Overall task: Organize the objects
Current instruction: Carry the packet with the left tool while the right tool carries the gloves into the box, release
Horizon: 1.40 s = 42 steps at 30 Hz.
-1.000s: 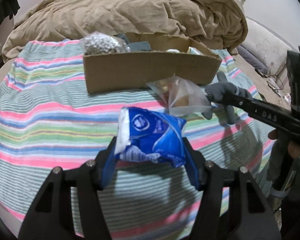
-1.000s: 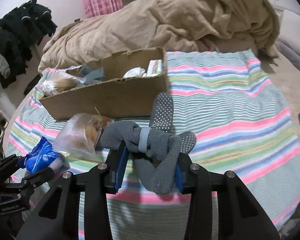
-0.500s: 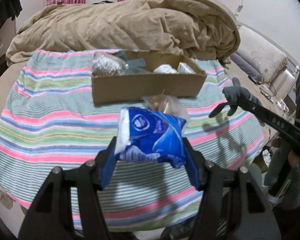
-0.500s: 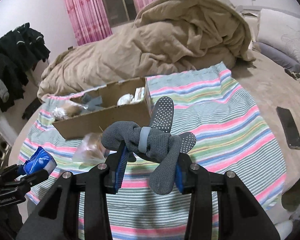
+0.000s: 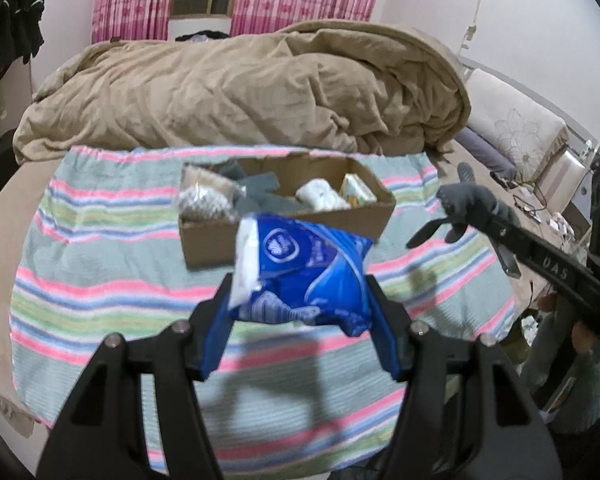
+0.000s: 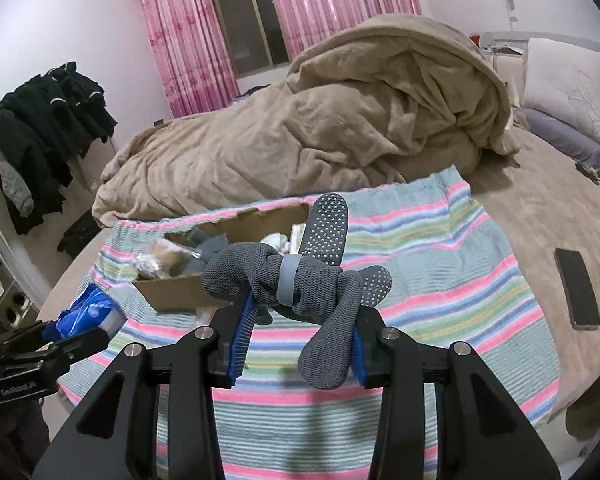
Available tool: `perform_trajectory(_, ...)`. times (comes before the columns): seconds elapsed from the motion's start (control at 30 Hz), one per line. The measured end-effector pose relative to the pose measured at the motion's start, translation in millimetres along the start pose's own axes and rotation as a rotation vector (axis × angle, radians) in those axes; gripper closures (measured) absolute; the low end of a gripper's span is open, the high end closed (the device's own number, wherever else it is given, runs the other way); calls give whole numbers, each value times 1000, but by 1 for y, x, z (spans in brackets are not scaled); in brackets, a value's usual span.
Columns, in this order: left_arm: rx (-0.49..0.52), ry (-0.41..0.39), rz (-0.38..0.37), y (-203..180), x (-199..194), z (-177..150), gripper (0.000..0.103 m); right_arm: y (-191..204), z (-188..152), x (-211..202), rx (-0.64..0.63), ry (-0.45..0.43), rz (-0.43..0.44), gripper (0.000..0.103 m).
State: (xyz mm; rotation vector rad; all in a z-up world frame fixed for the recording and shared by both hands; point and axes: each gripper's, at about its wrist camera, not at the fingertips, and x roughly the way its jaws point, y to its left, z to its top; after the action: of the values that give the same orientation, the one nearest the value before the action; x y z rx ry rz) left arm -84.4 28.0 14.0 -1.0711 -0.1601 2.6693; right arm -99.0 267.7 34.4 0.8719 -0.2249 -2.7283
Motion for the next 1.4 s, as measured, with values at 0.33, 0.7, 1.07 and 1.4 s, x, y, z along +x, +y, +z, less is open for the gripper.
perform_trajectory(0.33, 11, -52, -3, 4, 12, 33, 41, 21, 31, 23, -66, -20, 39, 60)
perform_trajectory(0.7, -1, -59, -16, 20, 60, 59, 41, 29, 52, 94, -84, 47, 93, 60)
perform_trajectory(1.07, -7, 38, 18, 43, 132, 60, 38, 46, 48, 156, -91, 146, 151, 59)
perform_trajectory(1.4, 0, 33, 30, 39, 121, 54, 17, 51, 33, 187, -88, 225, 151, 41)
